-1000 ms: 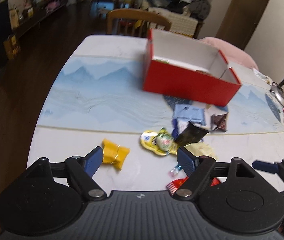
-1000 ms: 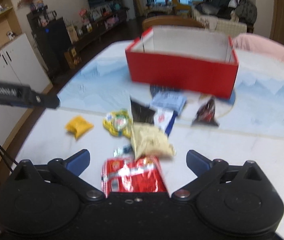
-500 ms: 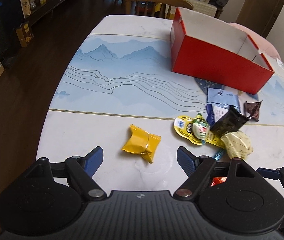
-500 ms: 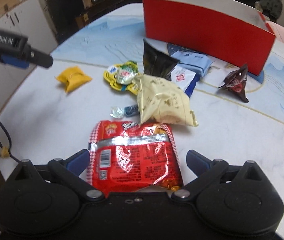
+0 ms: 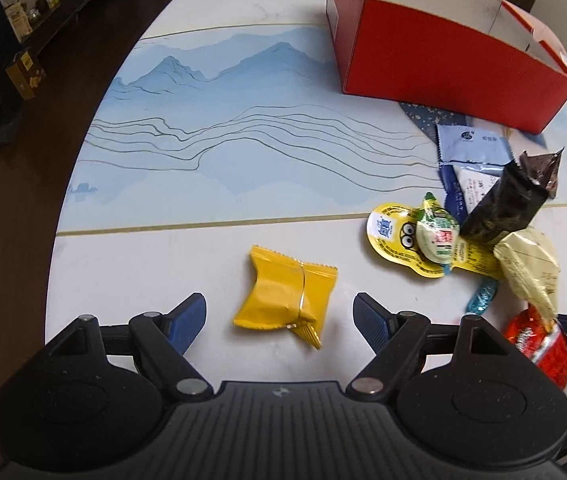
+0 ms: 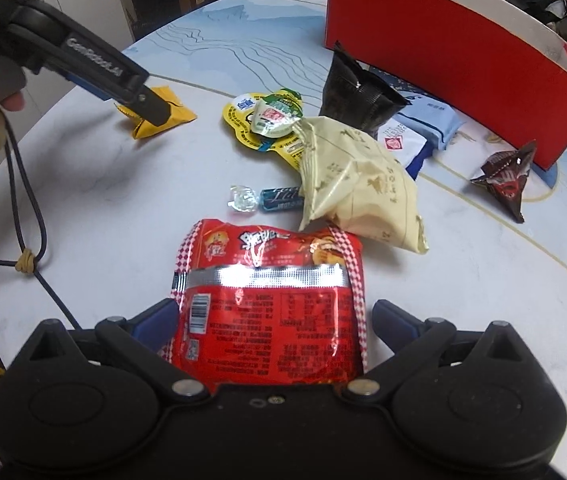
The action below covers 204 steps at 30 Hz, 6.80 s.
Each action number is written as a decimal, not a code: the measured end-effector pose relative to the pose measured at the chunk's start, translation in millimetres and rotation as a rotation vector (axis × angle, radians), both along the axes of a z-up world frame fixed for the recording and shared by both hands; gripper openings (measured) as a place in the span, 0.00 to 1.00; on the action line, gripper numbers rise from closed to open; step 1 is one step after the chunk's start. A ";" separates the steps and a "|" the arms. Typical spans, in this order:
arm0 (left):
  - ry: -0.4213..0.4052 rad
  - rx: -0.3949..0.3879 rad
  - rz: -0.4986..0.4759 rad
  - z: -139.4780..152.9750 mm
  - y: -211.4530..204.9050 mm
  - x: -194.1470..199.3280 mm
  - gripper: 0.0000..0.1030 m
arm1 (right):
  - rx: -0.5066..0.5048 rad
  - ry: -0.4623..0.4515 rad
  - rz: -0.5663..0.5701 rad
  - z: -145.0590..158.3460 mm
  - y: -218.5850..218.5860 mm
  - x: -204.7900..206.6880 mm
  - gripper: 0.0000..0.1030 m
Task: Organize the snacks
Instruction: 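Grasp the yellow candy with the left gripper while the right gripper grasps the red snack bag, then carry the yellow candy and red snack bag into the red box with both grippers, then open both grippers to release the candy and red bag inside the box, then move both grippers back toward the remaining snacks on the table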
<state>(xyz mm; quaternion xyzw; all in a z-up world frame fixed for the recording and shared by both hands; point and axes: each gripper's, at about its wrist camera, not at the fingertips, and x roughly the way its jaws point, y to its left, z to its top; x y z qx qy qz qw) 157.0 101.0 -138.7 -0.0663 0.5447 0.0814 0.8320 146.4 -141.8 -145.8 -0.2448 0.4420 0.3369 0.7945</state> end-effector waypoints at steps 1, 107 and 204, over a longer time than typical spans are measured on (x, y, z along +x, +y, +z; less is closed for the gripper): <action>0.007 0.002 -0.011 -2.0 -0.1 2.2 0.78 | 0.002 0.005 0.003 -0.3 0.2 1.4 1.00; -0.121 0.067 -0.060 115.0 -71.0 253.2 0.44 | 0.142 -0.183 -0.220 164.0 -3.0 287.7 0.77; -0.341 -0.044 -0.228 163.7 -59.6 42.0 0.64 | 0.290 -0.254 -0.255 189.2 -26.3 49.6 0.98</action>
